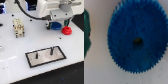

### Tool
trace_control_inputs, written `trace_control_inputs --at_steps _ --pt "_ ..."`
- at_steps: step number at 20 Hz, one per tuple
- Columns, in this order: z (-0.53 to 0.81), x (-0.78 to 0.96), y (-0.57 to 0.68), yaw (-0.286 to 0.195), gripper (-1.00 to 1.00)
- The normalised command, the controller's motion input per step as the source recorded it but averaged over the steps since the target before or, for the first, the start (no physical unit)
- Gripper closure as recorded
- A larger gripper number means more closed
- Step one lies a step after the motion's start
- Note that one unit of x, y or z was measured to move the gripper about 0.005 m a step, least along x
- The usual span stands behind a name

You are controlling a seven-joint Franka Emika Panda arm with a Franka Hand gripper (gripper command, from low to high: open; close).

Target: Insert the blue gear onto the right peg, followed by the red gear

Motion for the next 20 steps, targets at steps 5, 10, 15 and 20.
trace_control_inputs --at_steps 5,10,15,20 --pt "-0.12 -0.32 -0.04 0.0 1.0" --pt "-0.1 -0.21 -0.01 0.0 -1.0" --pt "-0.08 -0.17 -0.01 0.0 1.0" --pt "0.15 0.03 -0.02 0.0 1.0"
